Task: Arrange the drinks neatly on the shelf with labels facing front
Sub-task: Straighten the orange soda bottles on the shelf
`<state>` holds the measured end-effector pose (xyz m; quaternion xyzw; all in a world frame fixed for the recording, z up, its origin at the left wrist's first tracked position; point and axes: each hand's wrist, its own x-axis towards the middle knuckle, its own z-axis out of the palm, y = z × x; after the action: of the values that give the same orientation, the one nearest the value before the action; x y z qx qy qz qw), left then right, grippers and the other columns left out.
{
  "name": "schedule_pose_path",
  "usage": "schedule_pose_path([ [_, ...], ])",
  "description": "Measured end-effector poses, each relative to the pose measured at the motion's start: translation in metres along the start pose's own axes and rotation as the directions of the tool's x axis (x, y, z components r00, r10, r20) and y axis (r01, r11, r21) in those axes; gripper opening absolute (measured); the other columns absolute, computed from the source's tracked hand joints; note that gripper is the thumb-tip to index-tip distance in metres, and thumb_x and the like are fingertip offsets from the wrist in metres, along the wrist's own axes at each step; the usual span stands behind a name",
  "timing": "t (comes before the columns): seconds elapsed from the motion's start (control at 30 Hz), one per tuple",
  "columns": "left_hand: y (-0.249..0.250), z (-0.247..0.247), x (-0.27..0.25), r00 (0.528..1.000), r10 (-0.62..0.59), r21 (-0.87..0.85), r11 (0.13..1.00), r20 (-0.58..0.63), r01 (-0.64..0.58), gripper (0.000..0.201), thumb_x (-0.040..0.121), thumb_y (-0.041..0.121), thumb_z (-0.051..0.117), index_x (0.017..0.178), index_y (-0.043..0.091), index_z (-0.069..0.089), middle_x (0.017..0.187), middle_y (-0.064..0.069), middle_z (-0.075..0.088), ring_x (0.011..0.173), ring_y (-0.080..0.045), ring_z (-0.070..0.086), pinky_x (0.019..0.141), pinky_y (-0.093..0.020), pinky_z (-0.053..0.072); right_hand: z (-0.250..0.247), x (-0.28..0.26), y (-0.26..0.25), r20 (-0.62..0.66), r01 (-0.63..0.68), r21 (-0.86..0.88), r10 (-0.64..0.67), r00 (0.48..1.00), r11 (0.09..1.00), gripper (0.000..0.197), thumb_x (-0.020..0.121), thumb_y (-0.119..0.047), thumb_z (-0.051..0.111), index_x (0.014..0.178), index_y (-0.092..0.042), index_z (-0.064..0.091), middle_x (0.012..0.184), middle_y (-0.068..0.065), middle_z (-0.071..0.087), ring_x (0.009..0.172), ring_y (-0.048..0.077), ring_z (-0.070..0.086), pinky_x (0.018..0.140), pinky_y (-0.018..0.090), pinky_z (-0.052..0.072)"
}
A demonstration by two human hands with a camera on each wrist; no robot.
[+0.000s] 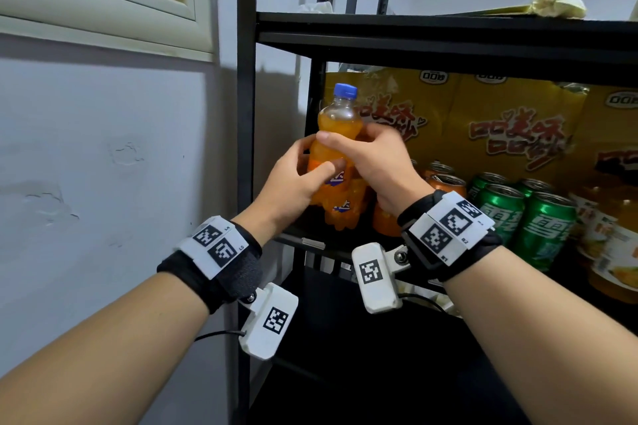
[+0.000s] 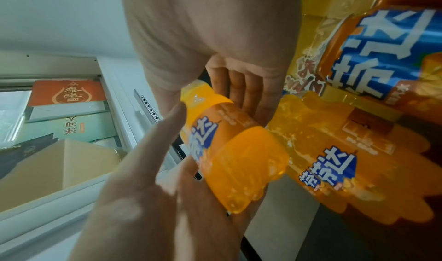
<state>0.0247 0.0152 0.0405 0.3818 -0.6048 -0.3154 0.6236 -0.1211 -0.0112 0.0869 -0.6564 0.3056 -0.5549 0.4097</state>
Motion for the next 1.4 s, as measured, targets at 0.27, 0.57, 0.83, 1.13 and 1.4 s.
schedule_pose_path([
  [0.27, -0.005, -0.002, -0.003, 0.979, -0.134, -0.133, 0.979, 0.153, 0.155, 0.033, 0.096, 0.029, 0.069, 0.125, 0.015, 0.065, 0.114, -0.007, 0.077, 0.104, -0.025, 0.075, 0.08, -0.037, 0.061, -0.011, -0.008, 0.004, -0.027, -0.05, 0.001, 0.05, 0.998, 0.999, 0.037, 0.078, -0.034, 0.09, 0.107, -0.016, 0.074, 0.091, -0.001, 0.081, 0.081, 0.015, 0.079, 0.067, 0.028, 0.061],
  [0.57, -0.009, 0.015, -0.011, 0.995, -0.094, -0.06, 0.994, 0.032, 0.095, 0.076, 0.071, 0.047, 0.084, 0.136, 0.022, 0.053, 0.123, 0.002, 0.071, 0.11, -0.016, 0.071, 0.084, -0.034, 0.062, -0.021, -0.009, -0.006, 0.023, -0.07, -0.05, 0.071, 0.997, 0.996, 0.034, 0.077, -0.027, 0.091, 0.104, -0.014, 0.077, 0.089, -0.001, 0.081, 0.079, 0.013, 0.078, 0.061, 0.023, 0.059],
  [0.83, -0.009, 0.015, -0.015, 0.955, -0.231, -0.225, 0.936, 0.187, 0.27, 0.059, 0.082, 0.039, 0.075, 0.135, 0.02, 0.057, 0.124, -0.009, 0.071, 0.112, -0.03, 0.071, 0.088, -0.049, 0.061, -0.021, -0.013, 0.0, 0.028, -0.103, 0.06, 0.102, 0.994, 0.993, 0.032, 0.082, -0.021, 0.087, 0.107, -0.005, 0.076, 0.094, 0.013, 0.08, 0.082, 0.024, 0.079, 0.063, 0.029, 0.06],
  [1.13, -0.01, 0.018, -0.018, 0.945, -0.227, -0.179, 0.945, 0.235, 0.272, 0.065, 0.08, 0.042, 0.08, 0.137, 0.023, 0.054, 0.128, -0.009, 0.069, 0.115, -0.029, 0.069, 0.089, -0.042, 0.06, -0.024, -0.012, 0.001, 0.001, -0.108, 0.033, 0.108, 0.994, 0.994, 0.036, 0.076, -0.026, 0.091, 0.106, -0.011, 0.077, 0.095, 0.009, 0.081, 0.086, 0.025, 0.079, 0.069, 0.035, 0.063],
  [1.4, -0.015, 0.018, -0.019, 0.984, -0.147, -0.12, 0.98, 0.096, 0.158, 0.068, 0.07, 0.041, 0.086, 0.129, 0.024, 0.057, 0.119, -0.001, 0.072, 0.107, -0.02, 0.073, 0.087, -0.043, 0.063, -0.023, -0.014, 0.0, -0.007, -0.126, -0.002, 0.126, 0.992, 0.992, 0.046, 0.077, -0.03, 0.09, 0.114, -0.011, 0.073, 0.1, 0.009, 0.08, 0.087, 0.022, 0.079, 0.07, 0.034, 0.064],
])
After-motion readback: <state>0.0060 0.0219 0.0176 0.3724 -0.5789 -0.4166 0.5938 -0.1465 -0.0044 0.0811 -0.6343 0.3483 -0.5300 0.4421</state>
